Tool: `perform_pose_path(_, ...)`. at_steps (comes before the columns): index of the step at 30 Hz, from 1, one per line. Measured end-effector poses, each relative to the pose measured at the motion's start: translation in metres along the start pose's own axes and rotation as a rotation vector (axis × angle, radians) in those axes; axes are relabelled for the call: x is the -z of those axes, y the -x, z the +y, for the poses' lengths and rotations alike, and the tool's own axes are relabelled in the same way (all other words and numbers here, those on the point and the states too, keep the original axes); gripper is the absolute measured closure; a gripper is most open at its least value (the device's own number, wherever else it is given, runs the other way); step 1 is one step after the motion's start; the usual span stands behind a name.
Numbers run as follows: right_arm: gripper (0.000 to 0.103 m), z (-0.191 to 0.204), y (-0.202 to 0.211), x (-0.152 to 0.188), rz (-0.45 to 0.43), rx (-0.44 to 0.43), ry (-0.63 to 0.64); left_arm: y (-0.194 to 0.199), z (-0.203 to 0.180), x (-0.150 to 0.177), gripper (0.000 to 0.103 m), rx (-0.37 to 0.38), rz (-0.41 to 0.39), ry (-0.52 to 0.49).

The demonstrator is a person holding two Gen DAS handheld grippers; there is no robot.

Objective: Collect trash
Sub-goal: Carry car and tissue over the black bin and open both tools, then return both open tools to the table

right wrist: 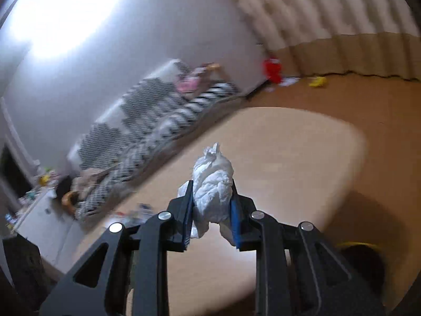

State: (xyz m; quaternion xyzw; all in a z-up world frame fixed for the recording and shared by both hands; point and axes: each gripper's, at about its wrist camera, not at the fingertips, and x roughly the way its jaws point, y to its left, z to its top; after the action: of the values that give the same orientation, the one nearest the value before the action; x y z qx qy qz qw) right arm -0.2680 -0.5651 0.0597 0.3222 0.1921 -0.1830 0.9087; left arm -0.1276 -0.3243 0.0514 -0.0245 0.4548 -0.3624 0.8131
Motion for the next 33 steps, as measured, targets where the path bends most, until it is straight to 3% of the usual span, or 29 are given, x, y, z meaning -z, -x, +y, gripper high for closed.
perform_pose_path(2, 0.079, -0.058, 0.014, 0.015, 0.055, 0.104, -0.054, -0.039, -0.045, 0.026, 0.081, 0.036, 0.101, -0.070)
perform_pose_path(7, 0.079, -0.150, 0.027, 0.055, 0.181, 0.208, -0.194, -0.105, -0.100, 0.078, 0.081, 0.044, 0.298, -0.165)
perform_pose_path(12, 0.080, -0.169, 0.025, 0.071, 0.234, 0.223, -0.177, -0.124, -0.121, 0.096, 0.081, 0.020, 0.344, -0.226)
perform_pose_path(17, 0.076, -0.172, 0.015, 0.073, 0.289, 0.167, -0.177, -0.135, -0.125, 0.103, 0.080, 0.005, 0.383, -0.235)
perform_pose_path(18, 0.069, -0.173, 0.010, 0.074, 0.325, 0.137, -0.186, -0.139, -0.126, 0.101, 0.067, -0.008, 0.388, -0.231)
perform_pose_path(19, 0.037, -0.176, 0.007, 0.073, 0.344, 0.133, -0.197, -0.142, -0.126, 0.099, 0.030, -0.025, 0.395, -0.216)
perform_pose_path(20, 0.010, -0.179, 0.008, 0.071, 0.338, 0.129, -0.210, -0.143, -0.119, 0.096, 0.012, -0.033, 0.393, -0.191)
perform_pose_path(21, 0.009, -0.180, 0.010, 0.070, 0.321, 0.138, -0.209, -0.139, -0.114, 0.094, 0.007, -0.041, 0.356, -0.157)
perform_pose_path(23, 0.008, -0.183, 0.019, 0.064, 0.267, 0.244, -0.170, -0.131, -0.111, 0.086, 0.007, -0.055, 0.320, -0.150)
perform_pose_path(27, 0.007, -0.184, 0.031, 0.063, 0.182, 0.378, -0.096, -0.105, -0.102, 0.066, 0.007, -0.071, 0.247, -0.209)
perform_pose_path(30, 0.007, -0.166, 0.024, 0.064, 0.179, 0.375, -0.032, -0.069, -0.075, 0.047, 0.006, -0.159, 0.138, -0.256)
perform_pose_path(33, 0.007, -0.154, 0.013, 0.066, 0.250, 0.283, -0.005, -0.027, -0.021, 0.026, 0.006, -0.242, 0.033, -0.144)
